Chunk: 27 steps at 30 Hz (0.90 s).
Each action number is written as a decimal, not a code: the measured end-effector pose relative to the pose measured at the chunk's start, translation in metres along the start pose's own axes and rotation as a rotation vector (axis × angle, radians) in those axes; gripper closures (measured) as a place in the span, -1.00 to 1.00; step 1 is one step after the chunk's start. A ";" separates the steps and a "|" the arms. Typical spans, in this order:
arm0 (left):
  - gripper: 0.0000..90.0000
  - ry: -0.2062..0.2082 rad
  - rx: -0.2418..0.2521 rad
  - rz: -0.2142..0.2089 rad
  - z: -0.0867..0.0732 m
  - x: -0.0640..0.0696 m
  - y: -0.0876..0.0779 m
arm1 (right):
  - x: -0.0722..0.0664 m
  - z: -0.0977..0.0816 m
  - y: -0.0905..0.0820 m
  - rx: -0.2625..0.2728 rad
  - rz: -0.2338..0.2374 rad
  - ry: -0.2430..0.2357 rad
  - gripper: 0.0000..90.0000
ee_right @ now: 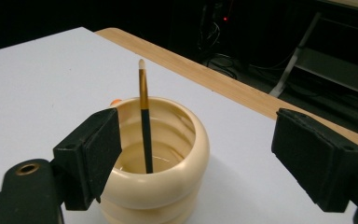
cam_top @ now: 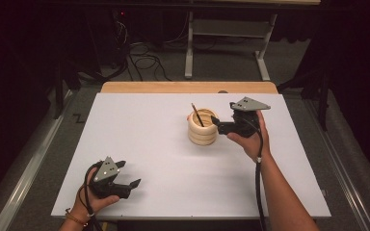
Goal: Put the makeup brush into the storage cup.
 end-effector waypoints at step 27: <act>-0.62 0.012 -0.004 0.005 -0.001 0.001 0.000 | 0.008 -0.006 -0.022 -0.005 0.003 -0.051 -0.63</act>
Point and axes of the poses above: each handheld gripper's, and its own axes: y roughly forward along the jaws, z roughly out of its top, x roughly to its right, the point moved 8 cm from there along y, roughly forward along the jaws, and after that the axes turned 5 degrees about x, right-handed, at the moved point
